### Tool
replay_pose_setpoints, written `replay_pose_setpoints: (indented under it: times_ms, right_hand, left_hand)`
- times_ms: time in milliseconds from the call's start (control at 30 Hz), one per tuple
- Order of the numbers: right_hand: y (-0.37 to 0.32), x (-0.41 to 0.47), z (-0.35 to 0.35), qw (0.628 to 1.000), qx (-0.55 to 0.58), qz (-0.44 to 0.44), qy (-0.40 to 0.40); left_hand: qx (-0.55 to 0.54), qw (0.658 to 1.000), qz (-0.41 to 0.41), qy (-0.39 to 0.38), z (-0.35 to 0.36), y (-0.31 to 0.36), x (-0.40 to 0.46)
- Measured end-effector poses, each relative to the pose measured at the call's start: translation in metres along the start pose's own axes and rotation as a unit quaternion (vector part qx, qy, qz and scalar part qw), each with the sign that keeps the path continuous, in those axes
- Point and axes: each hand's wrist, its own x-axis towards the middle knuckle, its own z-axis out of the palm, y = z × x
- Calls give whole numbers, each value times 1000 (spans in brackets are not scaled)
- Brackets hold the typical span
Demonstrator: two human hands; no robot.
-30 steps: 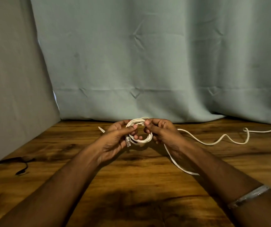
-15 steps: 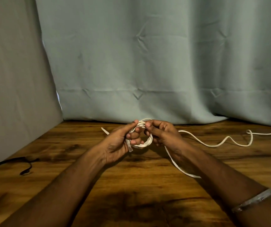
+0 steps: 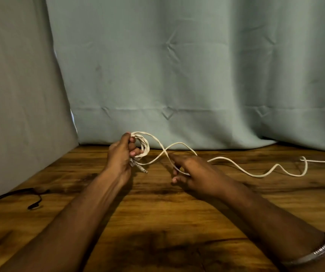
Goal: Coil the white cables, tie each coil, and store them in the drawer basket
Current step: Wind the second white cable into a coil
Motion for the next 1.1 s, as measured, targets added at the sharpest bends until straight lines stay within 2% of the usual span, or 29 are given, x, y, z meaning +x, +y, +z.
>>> replay_pose_setpoints:
  times_ms: [100,233,467,667,800,867,967,1100]
  right_hand:
    - [-2,0,-2,999,-41,-29,3]
    - [-3,5,-6,996,-24,-39,75]
    - [-7,9,-4,985,90,-87,117]
    - [-11,9,0,978,162,-76,109]
    - [-13,9,-1,967,211,-59,131]
    - [-13,9,1,961,233,-49,144]
    - [-13,9,4,952,244,-38,181]
    - [-9,11,2,934,266,9,240]
  left_hand:
    - [25,999,23,20,-5,6,3]
    - [94,995,40,-11,-5,1,-1]
    - [186,977,38,-95,5,-16,-14]
    - [259,948,59,-175,12,-23,-27]
    - [288,931,12,-225,10,-25,-31]
    - [277,929,-15,-243,13,-32,-35]
    - [192,953,-79,-219,20,-37,-38]
    - [168,955,-107,-218,23,-33,-47]
